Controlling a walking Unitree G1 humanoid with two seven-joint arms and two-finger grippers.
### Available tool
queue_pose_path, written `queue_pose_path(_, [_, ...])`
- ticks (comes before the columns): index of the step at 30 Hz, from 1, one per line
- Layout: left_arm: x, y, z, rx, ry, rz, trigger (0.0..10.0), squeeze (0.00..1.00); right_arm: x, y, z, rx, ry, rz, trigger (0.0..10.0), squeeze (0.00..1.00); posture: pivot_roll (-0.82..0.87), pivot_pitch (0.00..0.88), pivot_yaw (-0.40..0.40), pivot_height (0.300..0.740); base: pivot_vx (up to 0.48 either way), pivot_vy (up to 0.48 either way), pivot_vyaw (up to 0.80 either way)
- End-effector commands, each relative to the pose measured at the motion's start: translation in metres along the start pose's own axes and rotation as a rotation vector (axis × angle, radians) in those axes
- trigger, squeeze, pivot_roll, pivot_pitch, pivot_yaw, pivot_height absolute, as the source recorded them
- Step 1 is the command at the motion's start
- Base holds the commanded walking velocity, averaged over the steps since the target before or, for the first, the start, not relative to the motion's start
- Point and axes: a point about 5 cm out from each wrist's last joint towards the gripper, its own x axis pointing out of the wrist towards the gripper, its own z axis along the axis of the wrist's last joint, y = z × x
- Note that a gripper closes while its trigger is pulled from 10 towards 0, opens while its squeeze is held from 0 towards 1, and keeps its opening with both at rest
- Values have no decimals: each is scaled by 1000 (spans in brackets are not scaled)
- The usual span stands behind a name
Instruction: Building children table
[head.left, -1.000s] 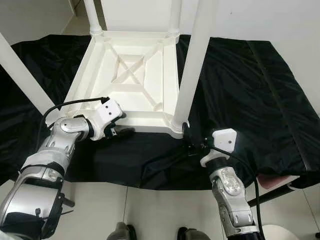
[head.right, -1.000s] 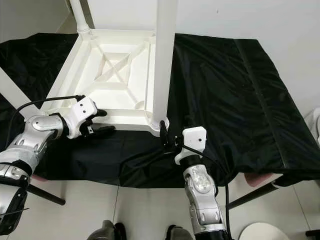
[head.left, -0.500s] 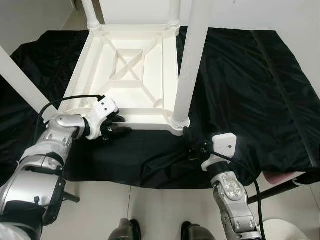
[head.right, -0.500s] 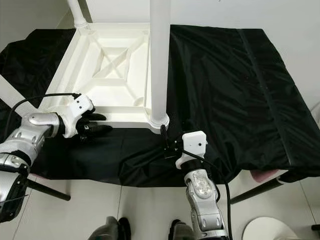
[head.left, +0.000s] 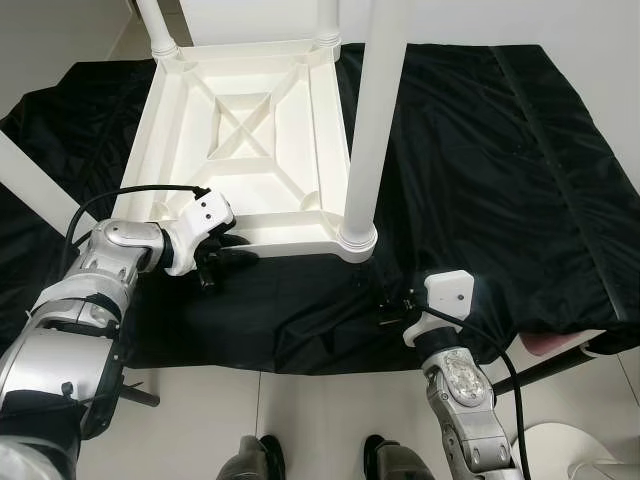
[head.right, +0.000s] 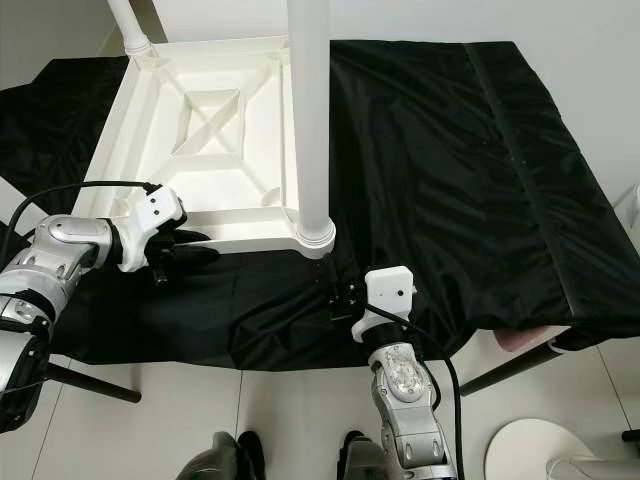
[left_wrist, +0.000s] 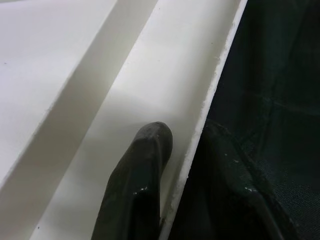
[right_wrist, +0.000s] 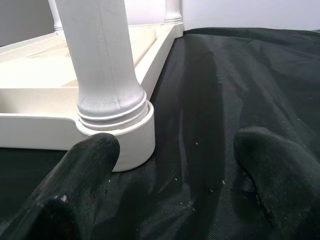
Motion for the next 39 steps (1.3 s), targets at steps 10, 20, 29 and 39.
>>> queue_pose_path(10, [-56, 6, -51, -121, 161, 98, 7569, 0, -5, 6, -3, -5, 25, 25, 10000, 0, -132, 234, 91, 740, 0, 0, 0])
queue_pose_path(20, [-82, 13, -57, -212, 161, 145, 10000, 1000, -6, 6, -3, -10, 31, 36, 10000, 0, -127, 237, 79, 740, 0, 0, 0])
queue_pose_path(29, [-94, 16, -52, -161, 134, 144, 10000, 0, -5, 8, -4, -11, 37, 51, 10000, 0, -123, 231, 70, 740, 0, 0, 0])
queue_pose_path(39, [-75, 14, -9, -119, -120, -49, 10000, 0, -4, 11, -6, -10, 43, 73, 10000, 0, -113, 219, 56, 740, 0, 0, 0])
